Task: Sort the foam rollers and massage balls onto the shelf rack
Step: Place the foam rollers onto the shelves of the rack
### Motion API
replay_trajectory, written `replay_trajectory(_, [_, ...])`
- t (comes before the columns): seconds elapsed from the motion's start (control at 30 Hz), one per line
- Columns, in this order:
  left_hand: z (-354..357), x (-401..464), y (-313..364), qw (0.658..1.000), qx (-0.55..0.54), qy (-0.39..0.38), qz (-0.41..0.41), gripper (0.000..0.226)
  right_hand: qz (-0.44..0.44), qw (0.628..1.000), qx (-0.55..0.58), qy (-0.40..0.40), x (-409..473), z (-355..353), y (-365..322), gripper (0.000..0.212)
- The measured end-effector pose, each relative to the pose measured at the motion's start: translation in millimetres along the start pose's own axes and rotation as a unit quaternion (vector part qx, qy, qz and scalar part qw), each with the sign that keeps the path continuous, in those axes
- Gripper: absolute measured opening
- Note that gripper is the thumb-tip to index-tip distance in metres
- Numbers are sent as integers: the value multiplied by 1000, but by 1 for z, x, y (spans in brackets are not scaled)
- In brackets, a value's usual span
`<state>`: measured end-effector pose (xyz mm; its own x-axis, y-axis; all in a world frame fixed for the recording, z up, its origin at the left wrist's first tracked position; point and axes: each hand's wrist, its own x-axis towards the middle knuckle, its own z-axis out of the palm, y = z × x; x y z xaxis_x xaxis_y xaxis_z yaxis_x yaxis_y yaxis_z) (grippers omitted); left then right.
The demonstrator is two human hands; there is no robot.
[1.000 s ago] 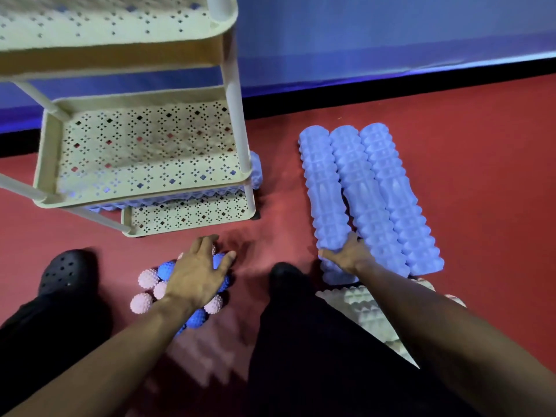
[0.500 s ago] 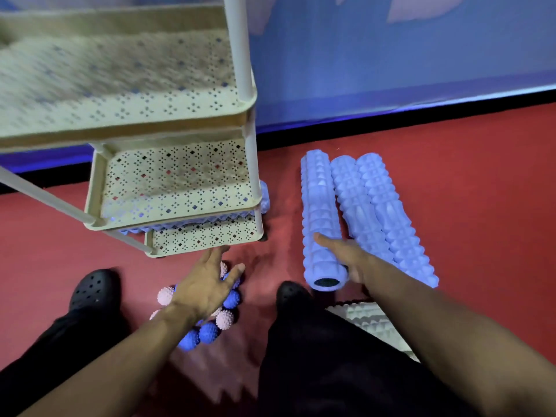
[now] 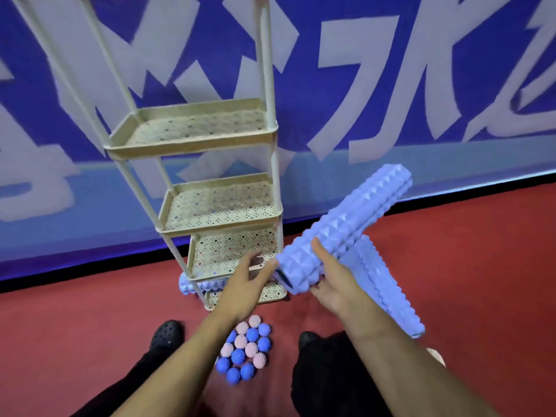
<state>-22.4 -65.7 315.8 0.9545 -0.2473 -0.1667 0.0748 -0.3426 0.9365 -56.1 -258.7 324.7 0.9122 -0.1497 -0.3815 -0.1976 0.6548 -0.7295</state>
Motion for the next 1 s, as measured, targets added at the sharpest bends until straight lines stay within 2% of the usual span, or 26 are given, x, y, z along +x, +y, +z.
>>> replay_trajectory(0.13, [-10, -51, 19, 990, -132, 32, -30, 91, 28, 999, 18, 20, -51, 40, 30, 56])
replay_trajectory(0.27, [-17, -87, 27, 952, -295, 25, -81, 69, 36, 999, 28, -11, -84, 71, 52, 61])
replay_trajectory(0.37, [-33, -101, 29, 934, -342, 25, -97, 70, 21, 1000, -12, -2, -95, 85, 59, 56])
replay_trajectory(0.53, [-55, -112, 18, 930, -353, 59, -85, 77, 44, 993, -105, -22, -106, 97, 71, 49])
replay_trajectory(0.63, [-70, -109, 3, 940, -316, 103, -72, 80, 60, 987, -140, -41, -103, 96, 80, 57])
replay_trajectory(0.77, [-108, -105, -25, 955, -258, 136, -48, 73, 23, 993, -108, 33, -80, 69, 60, 96])
replay_trajectory(0.87, [-137, -104, -47, 963, -229, 138, -41, 65, 9, 991, -113, 71, -53, 43, 34, 97])
replay_trajectory(0.93, [-152, -104, -60, 962, -234, 130, -51, 59, 11, 980, -160, 119, -37, 27, 27, 109])
replay_trajectory(1.0, [-163, -103, -74, 961, -237, 126, -60, 49, -5, 947, -264, 182, -23, 10, 28, 122])
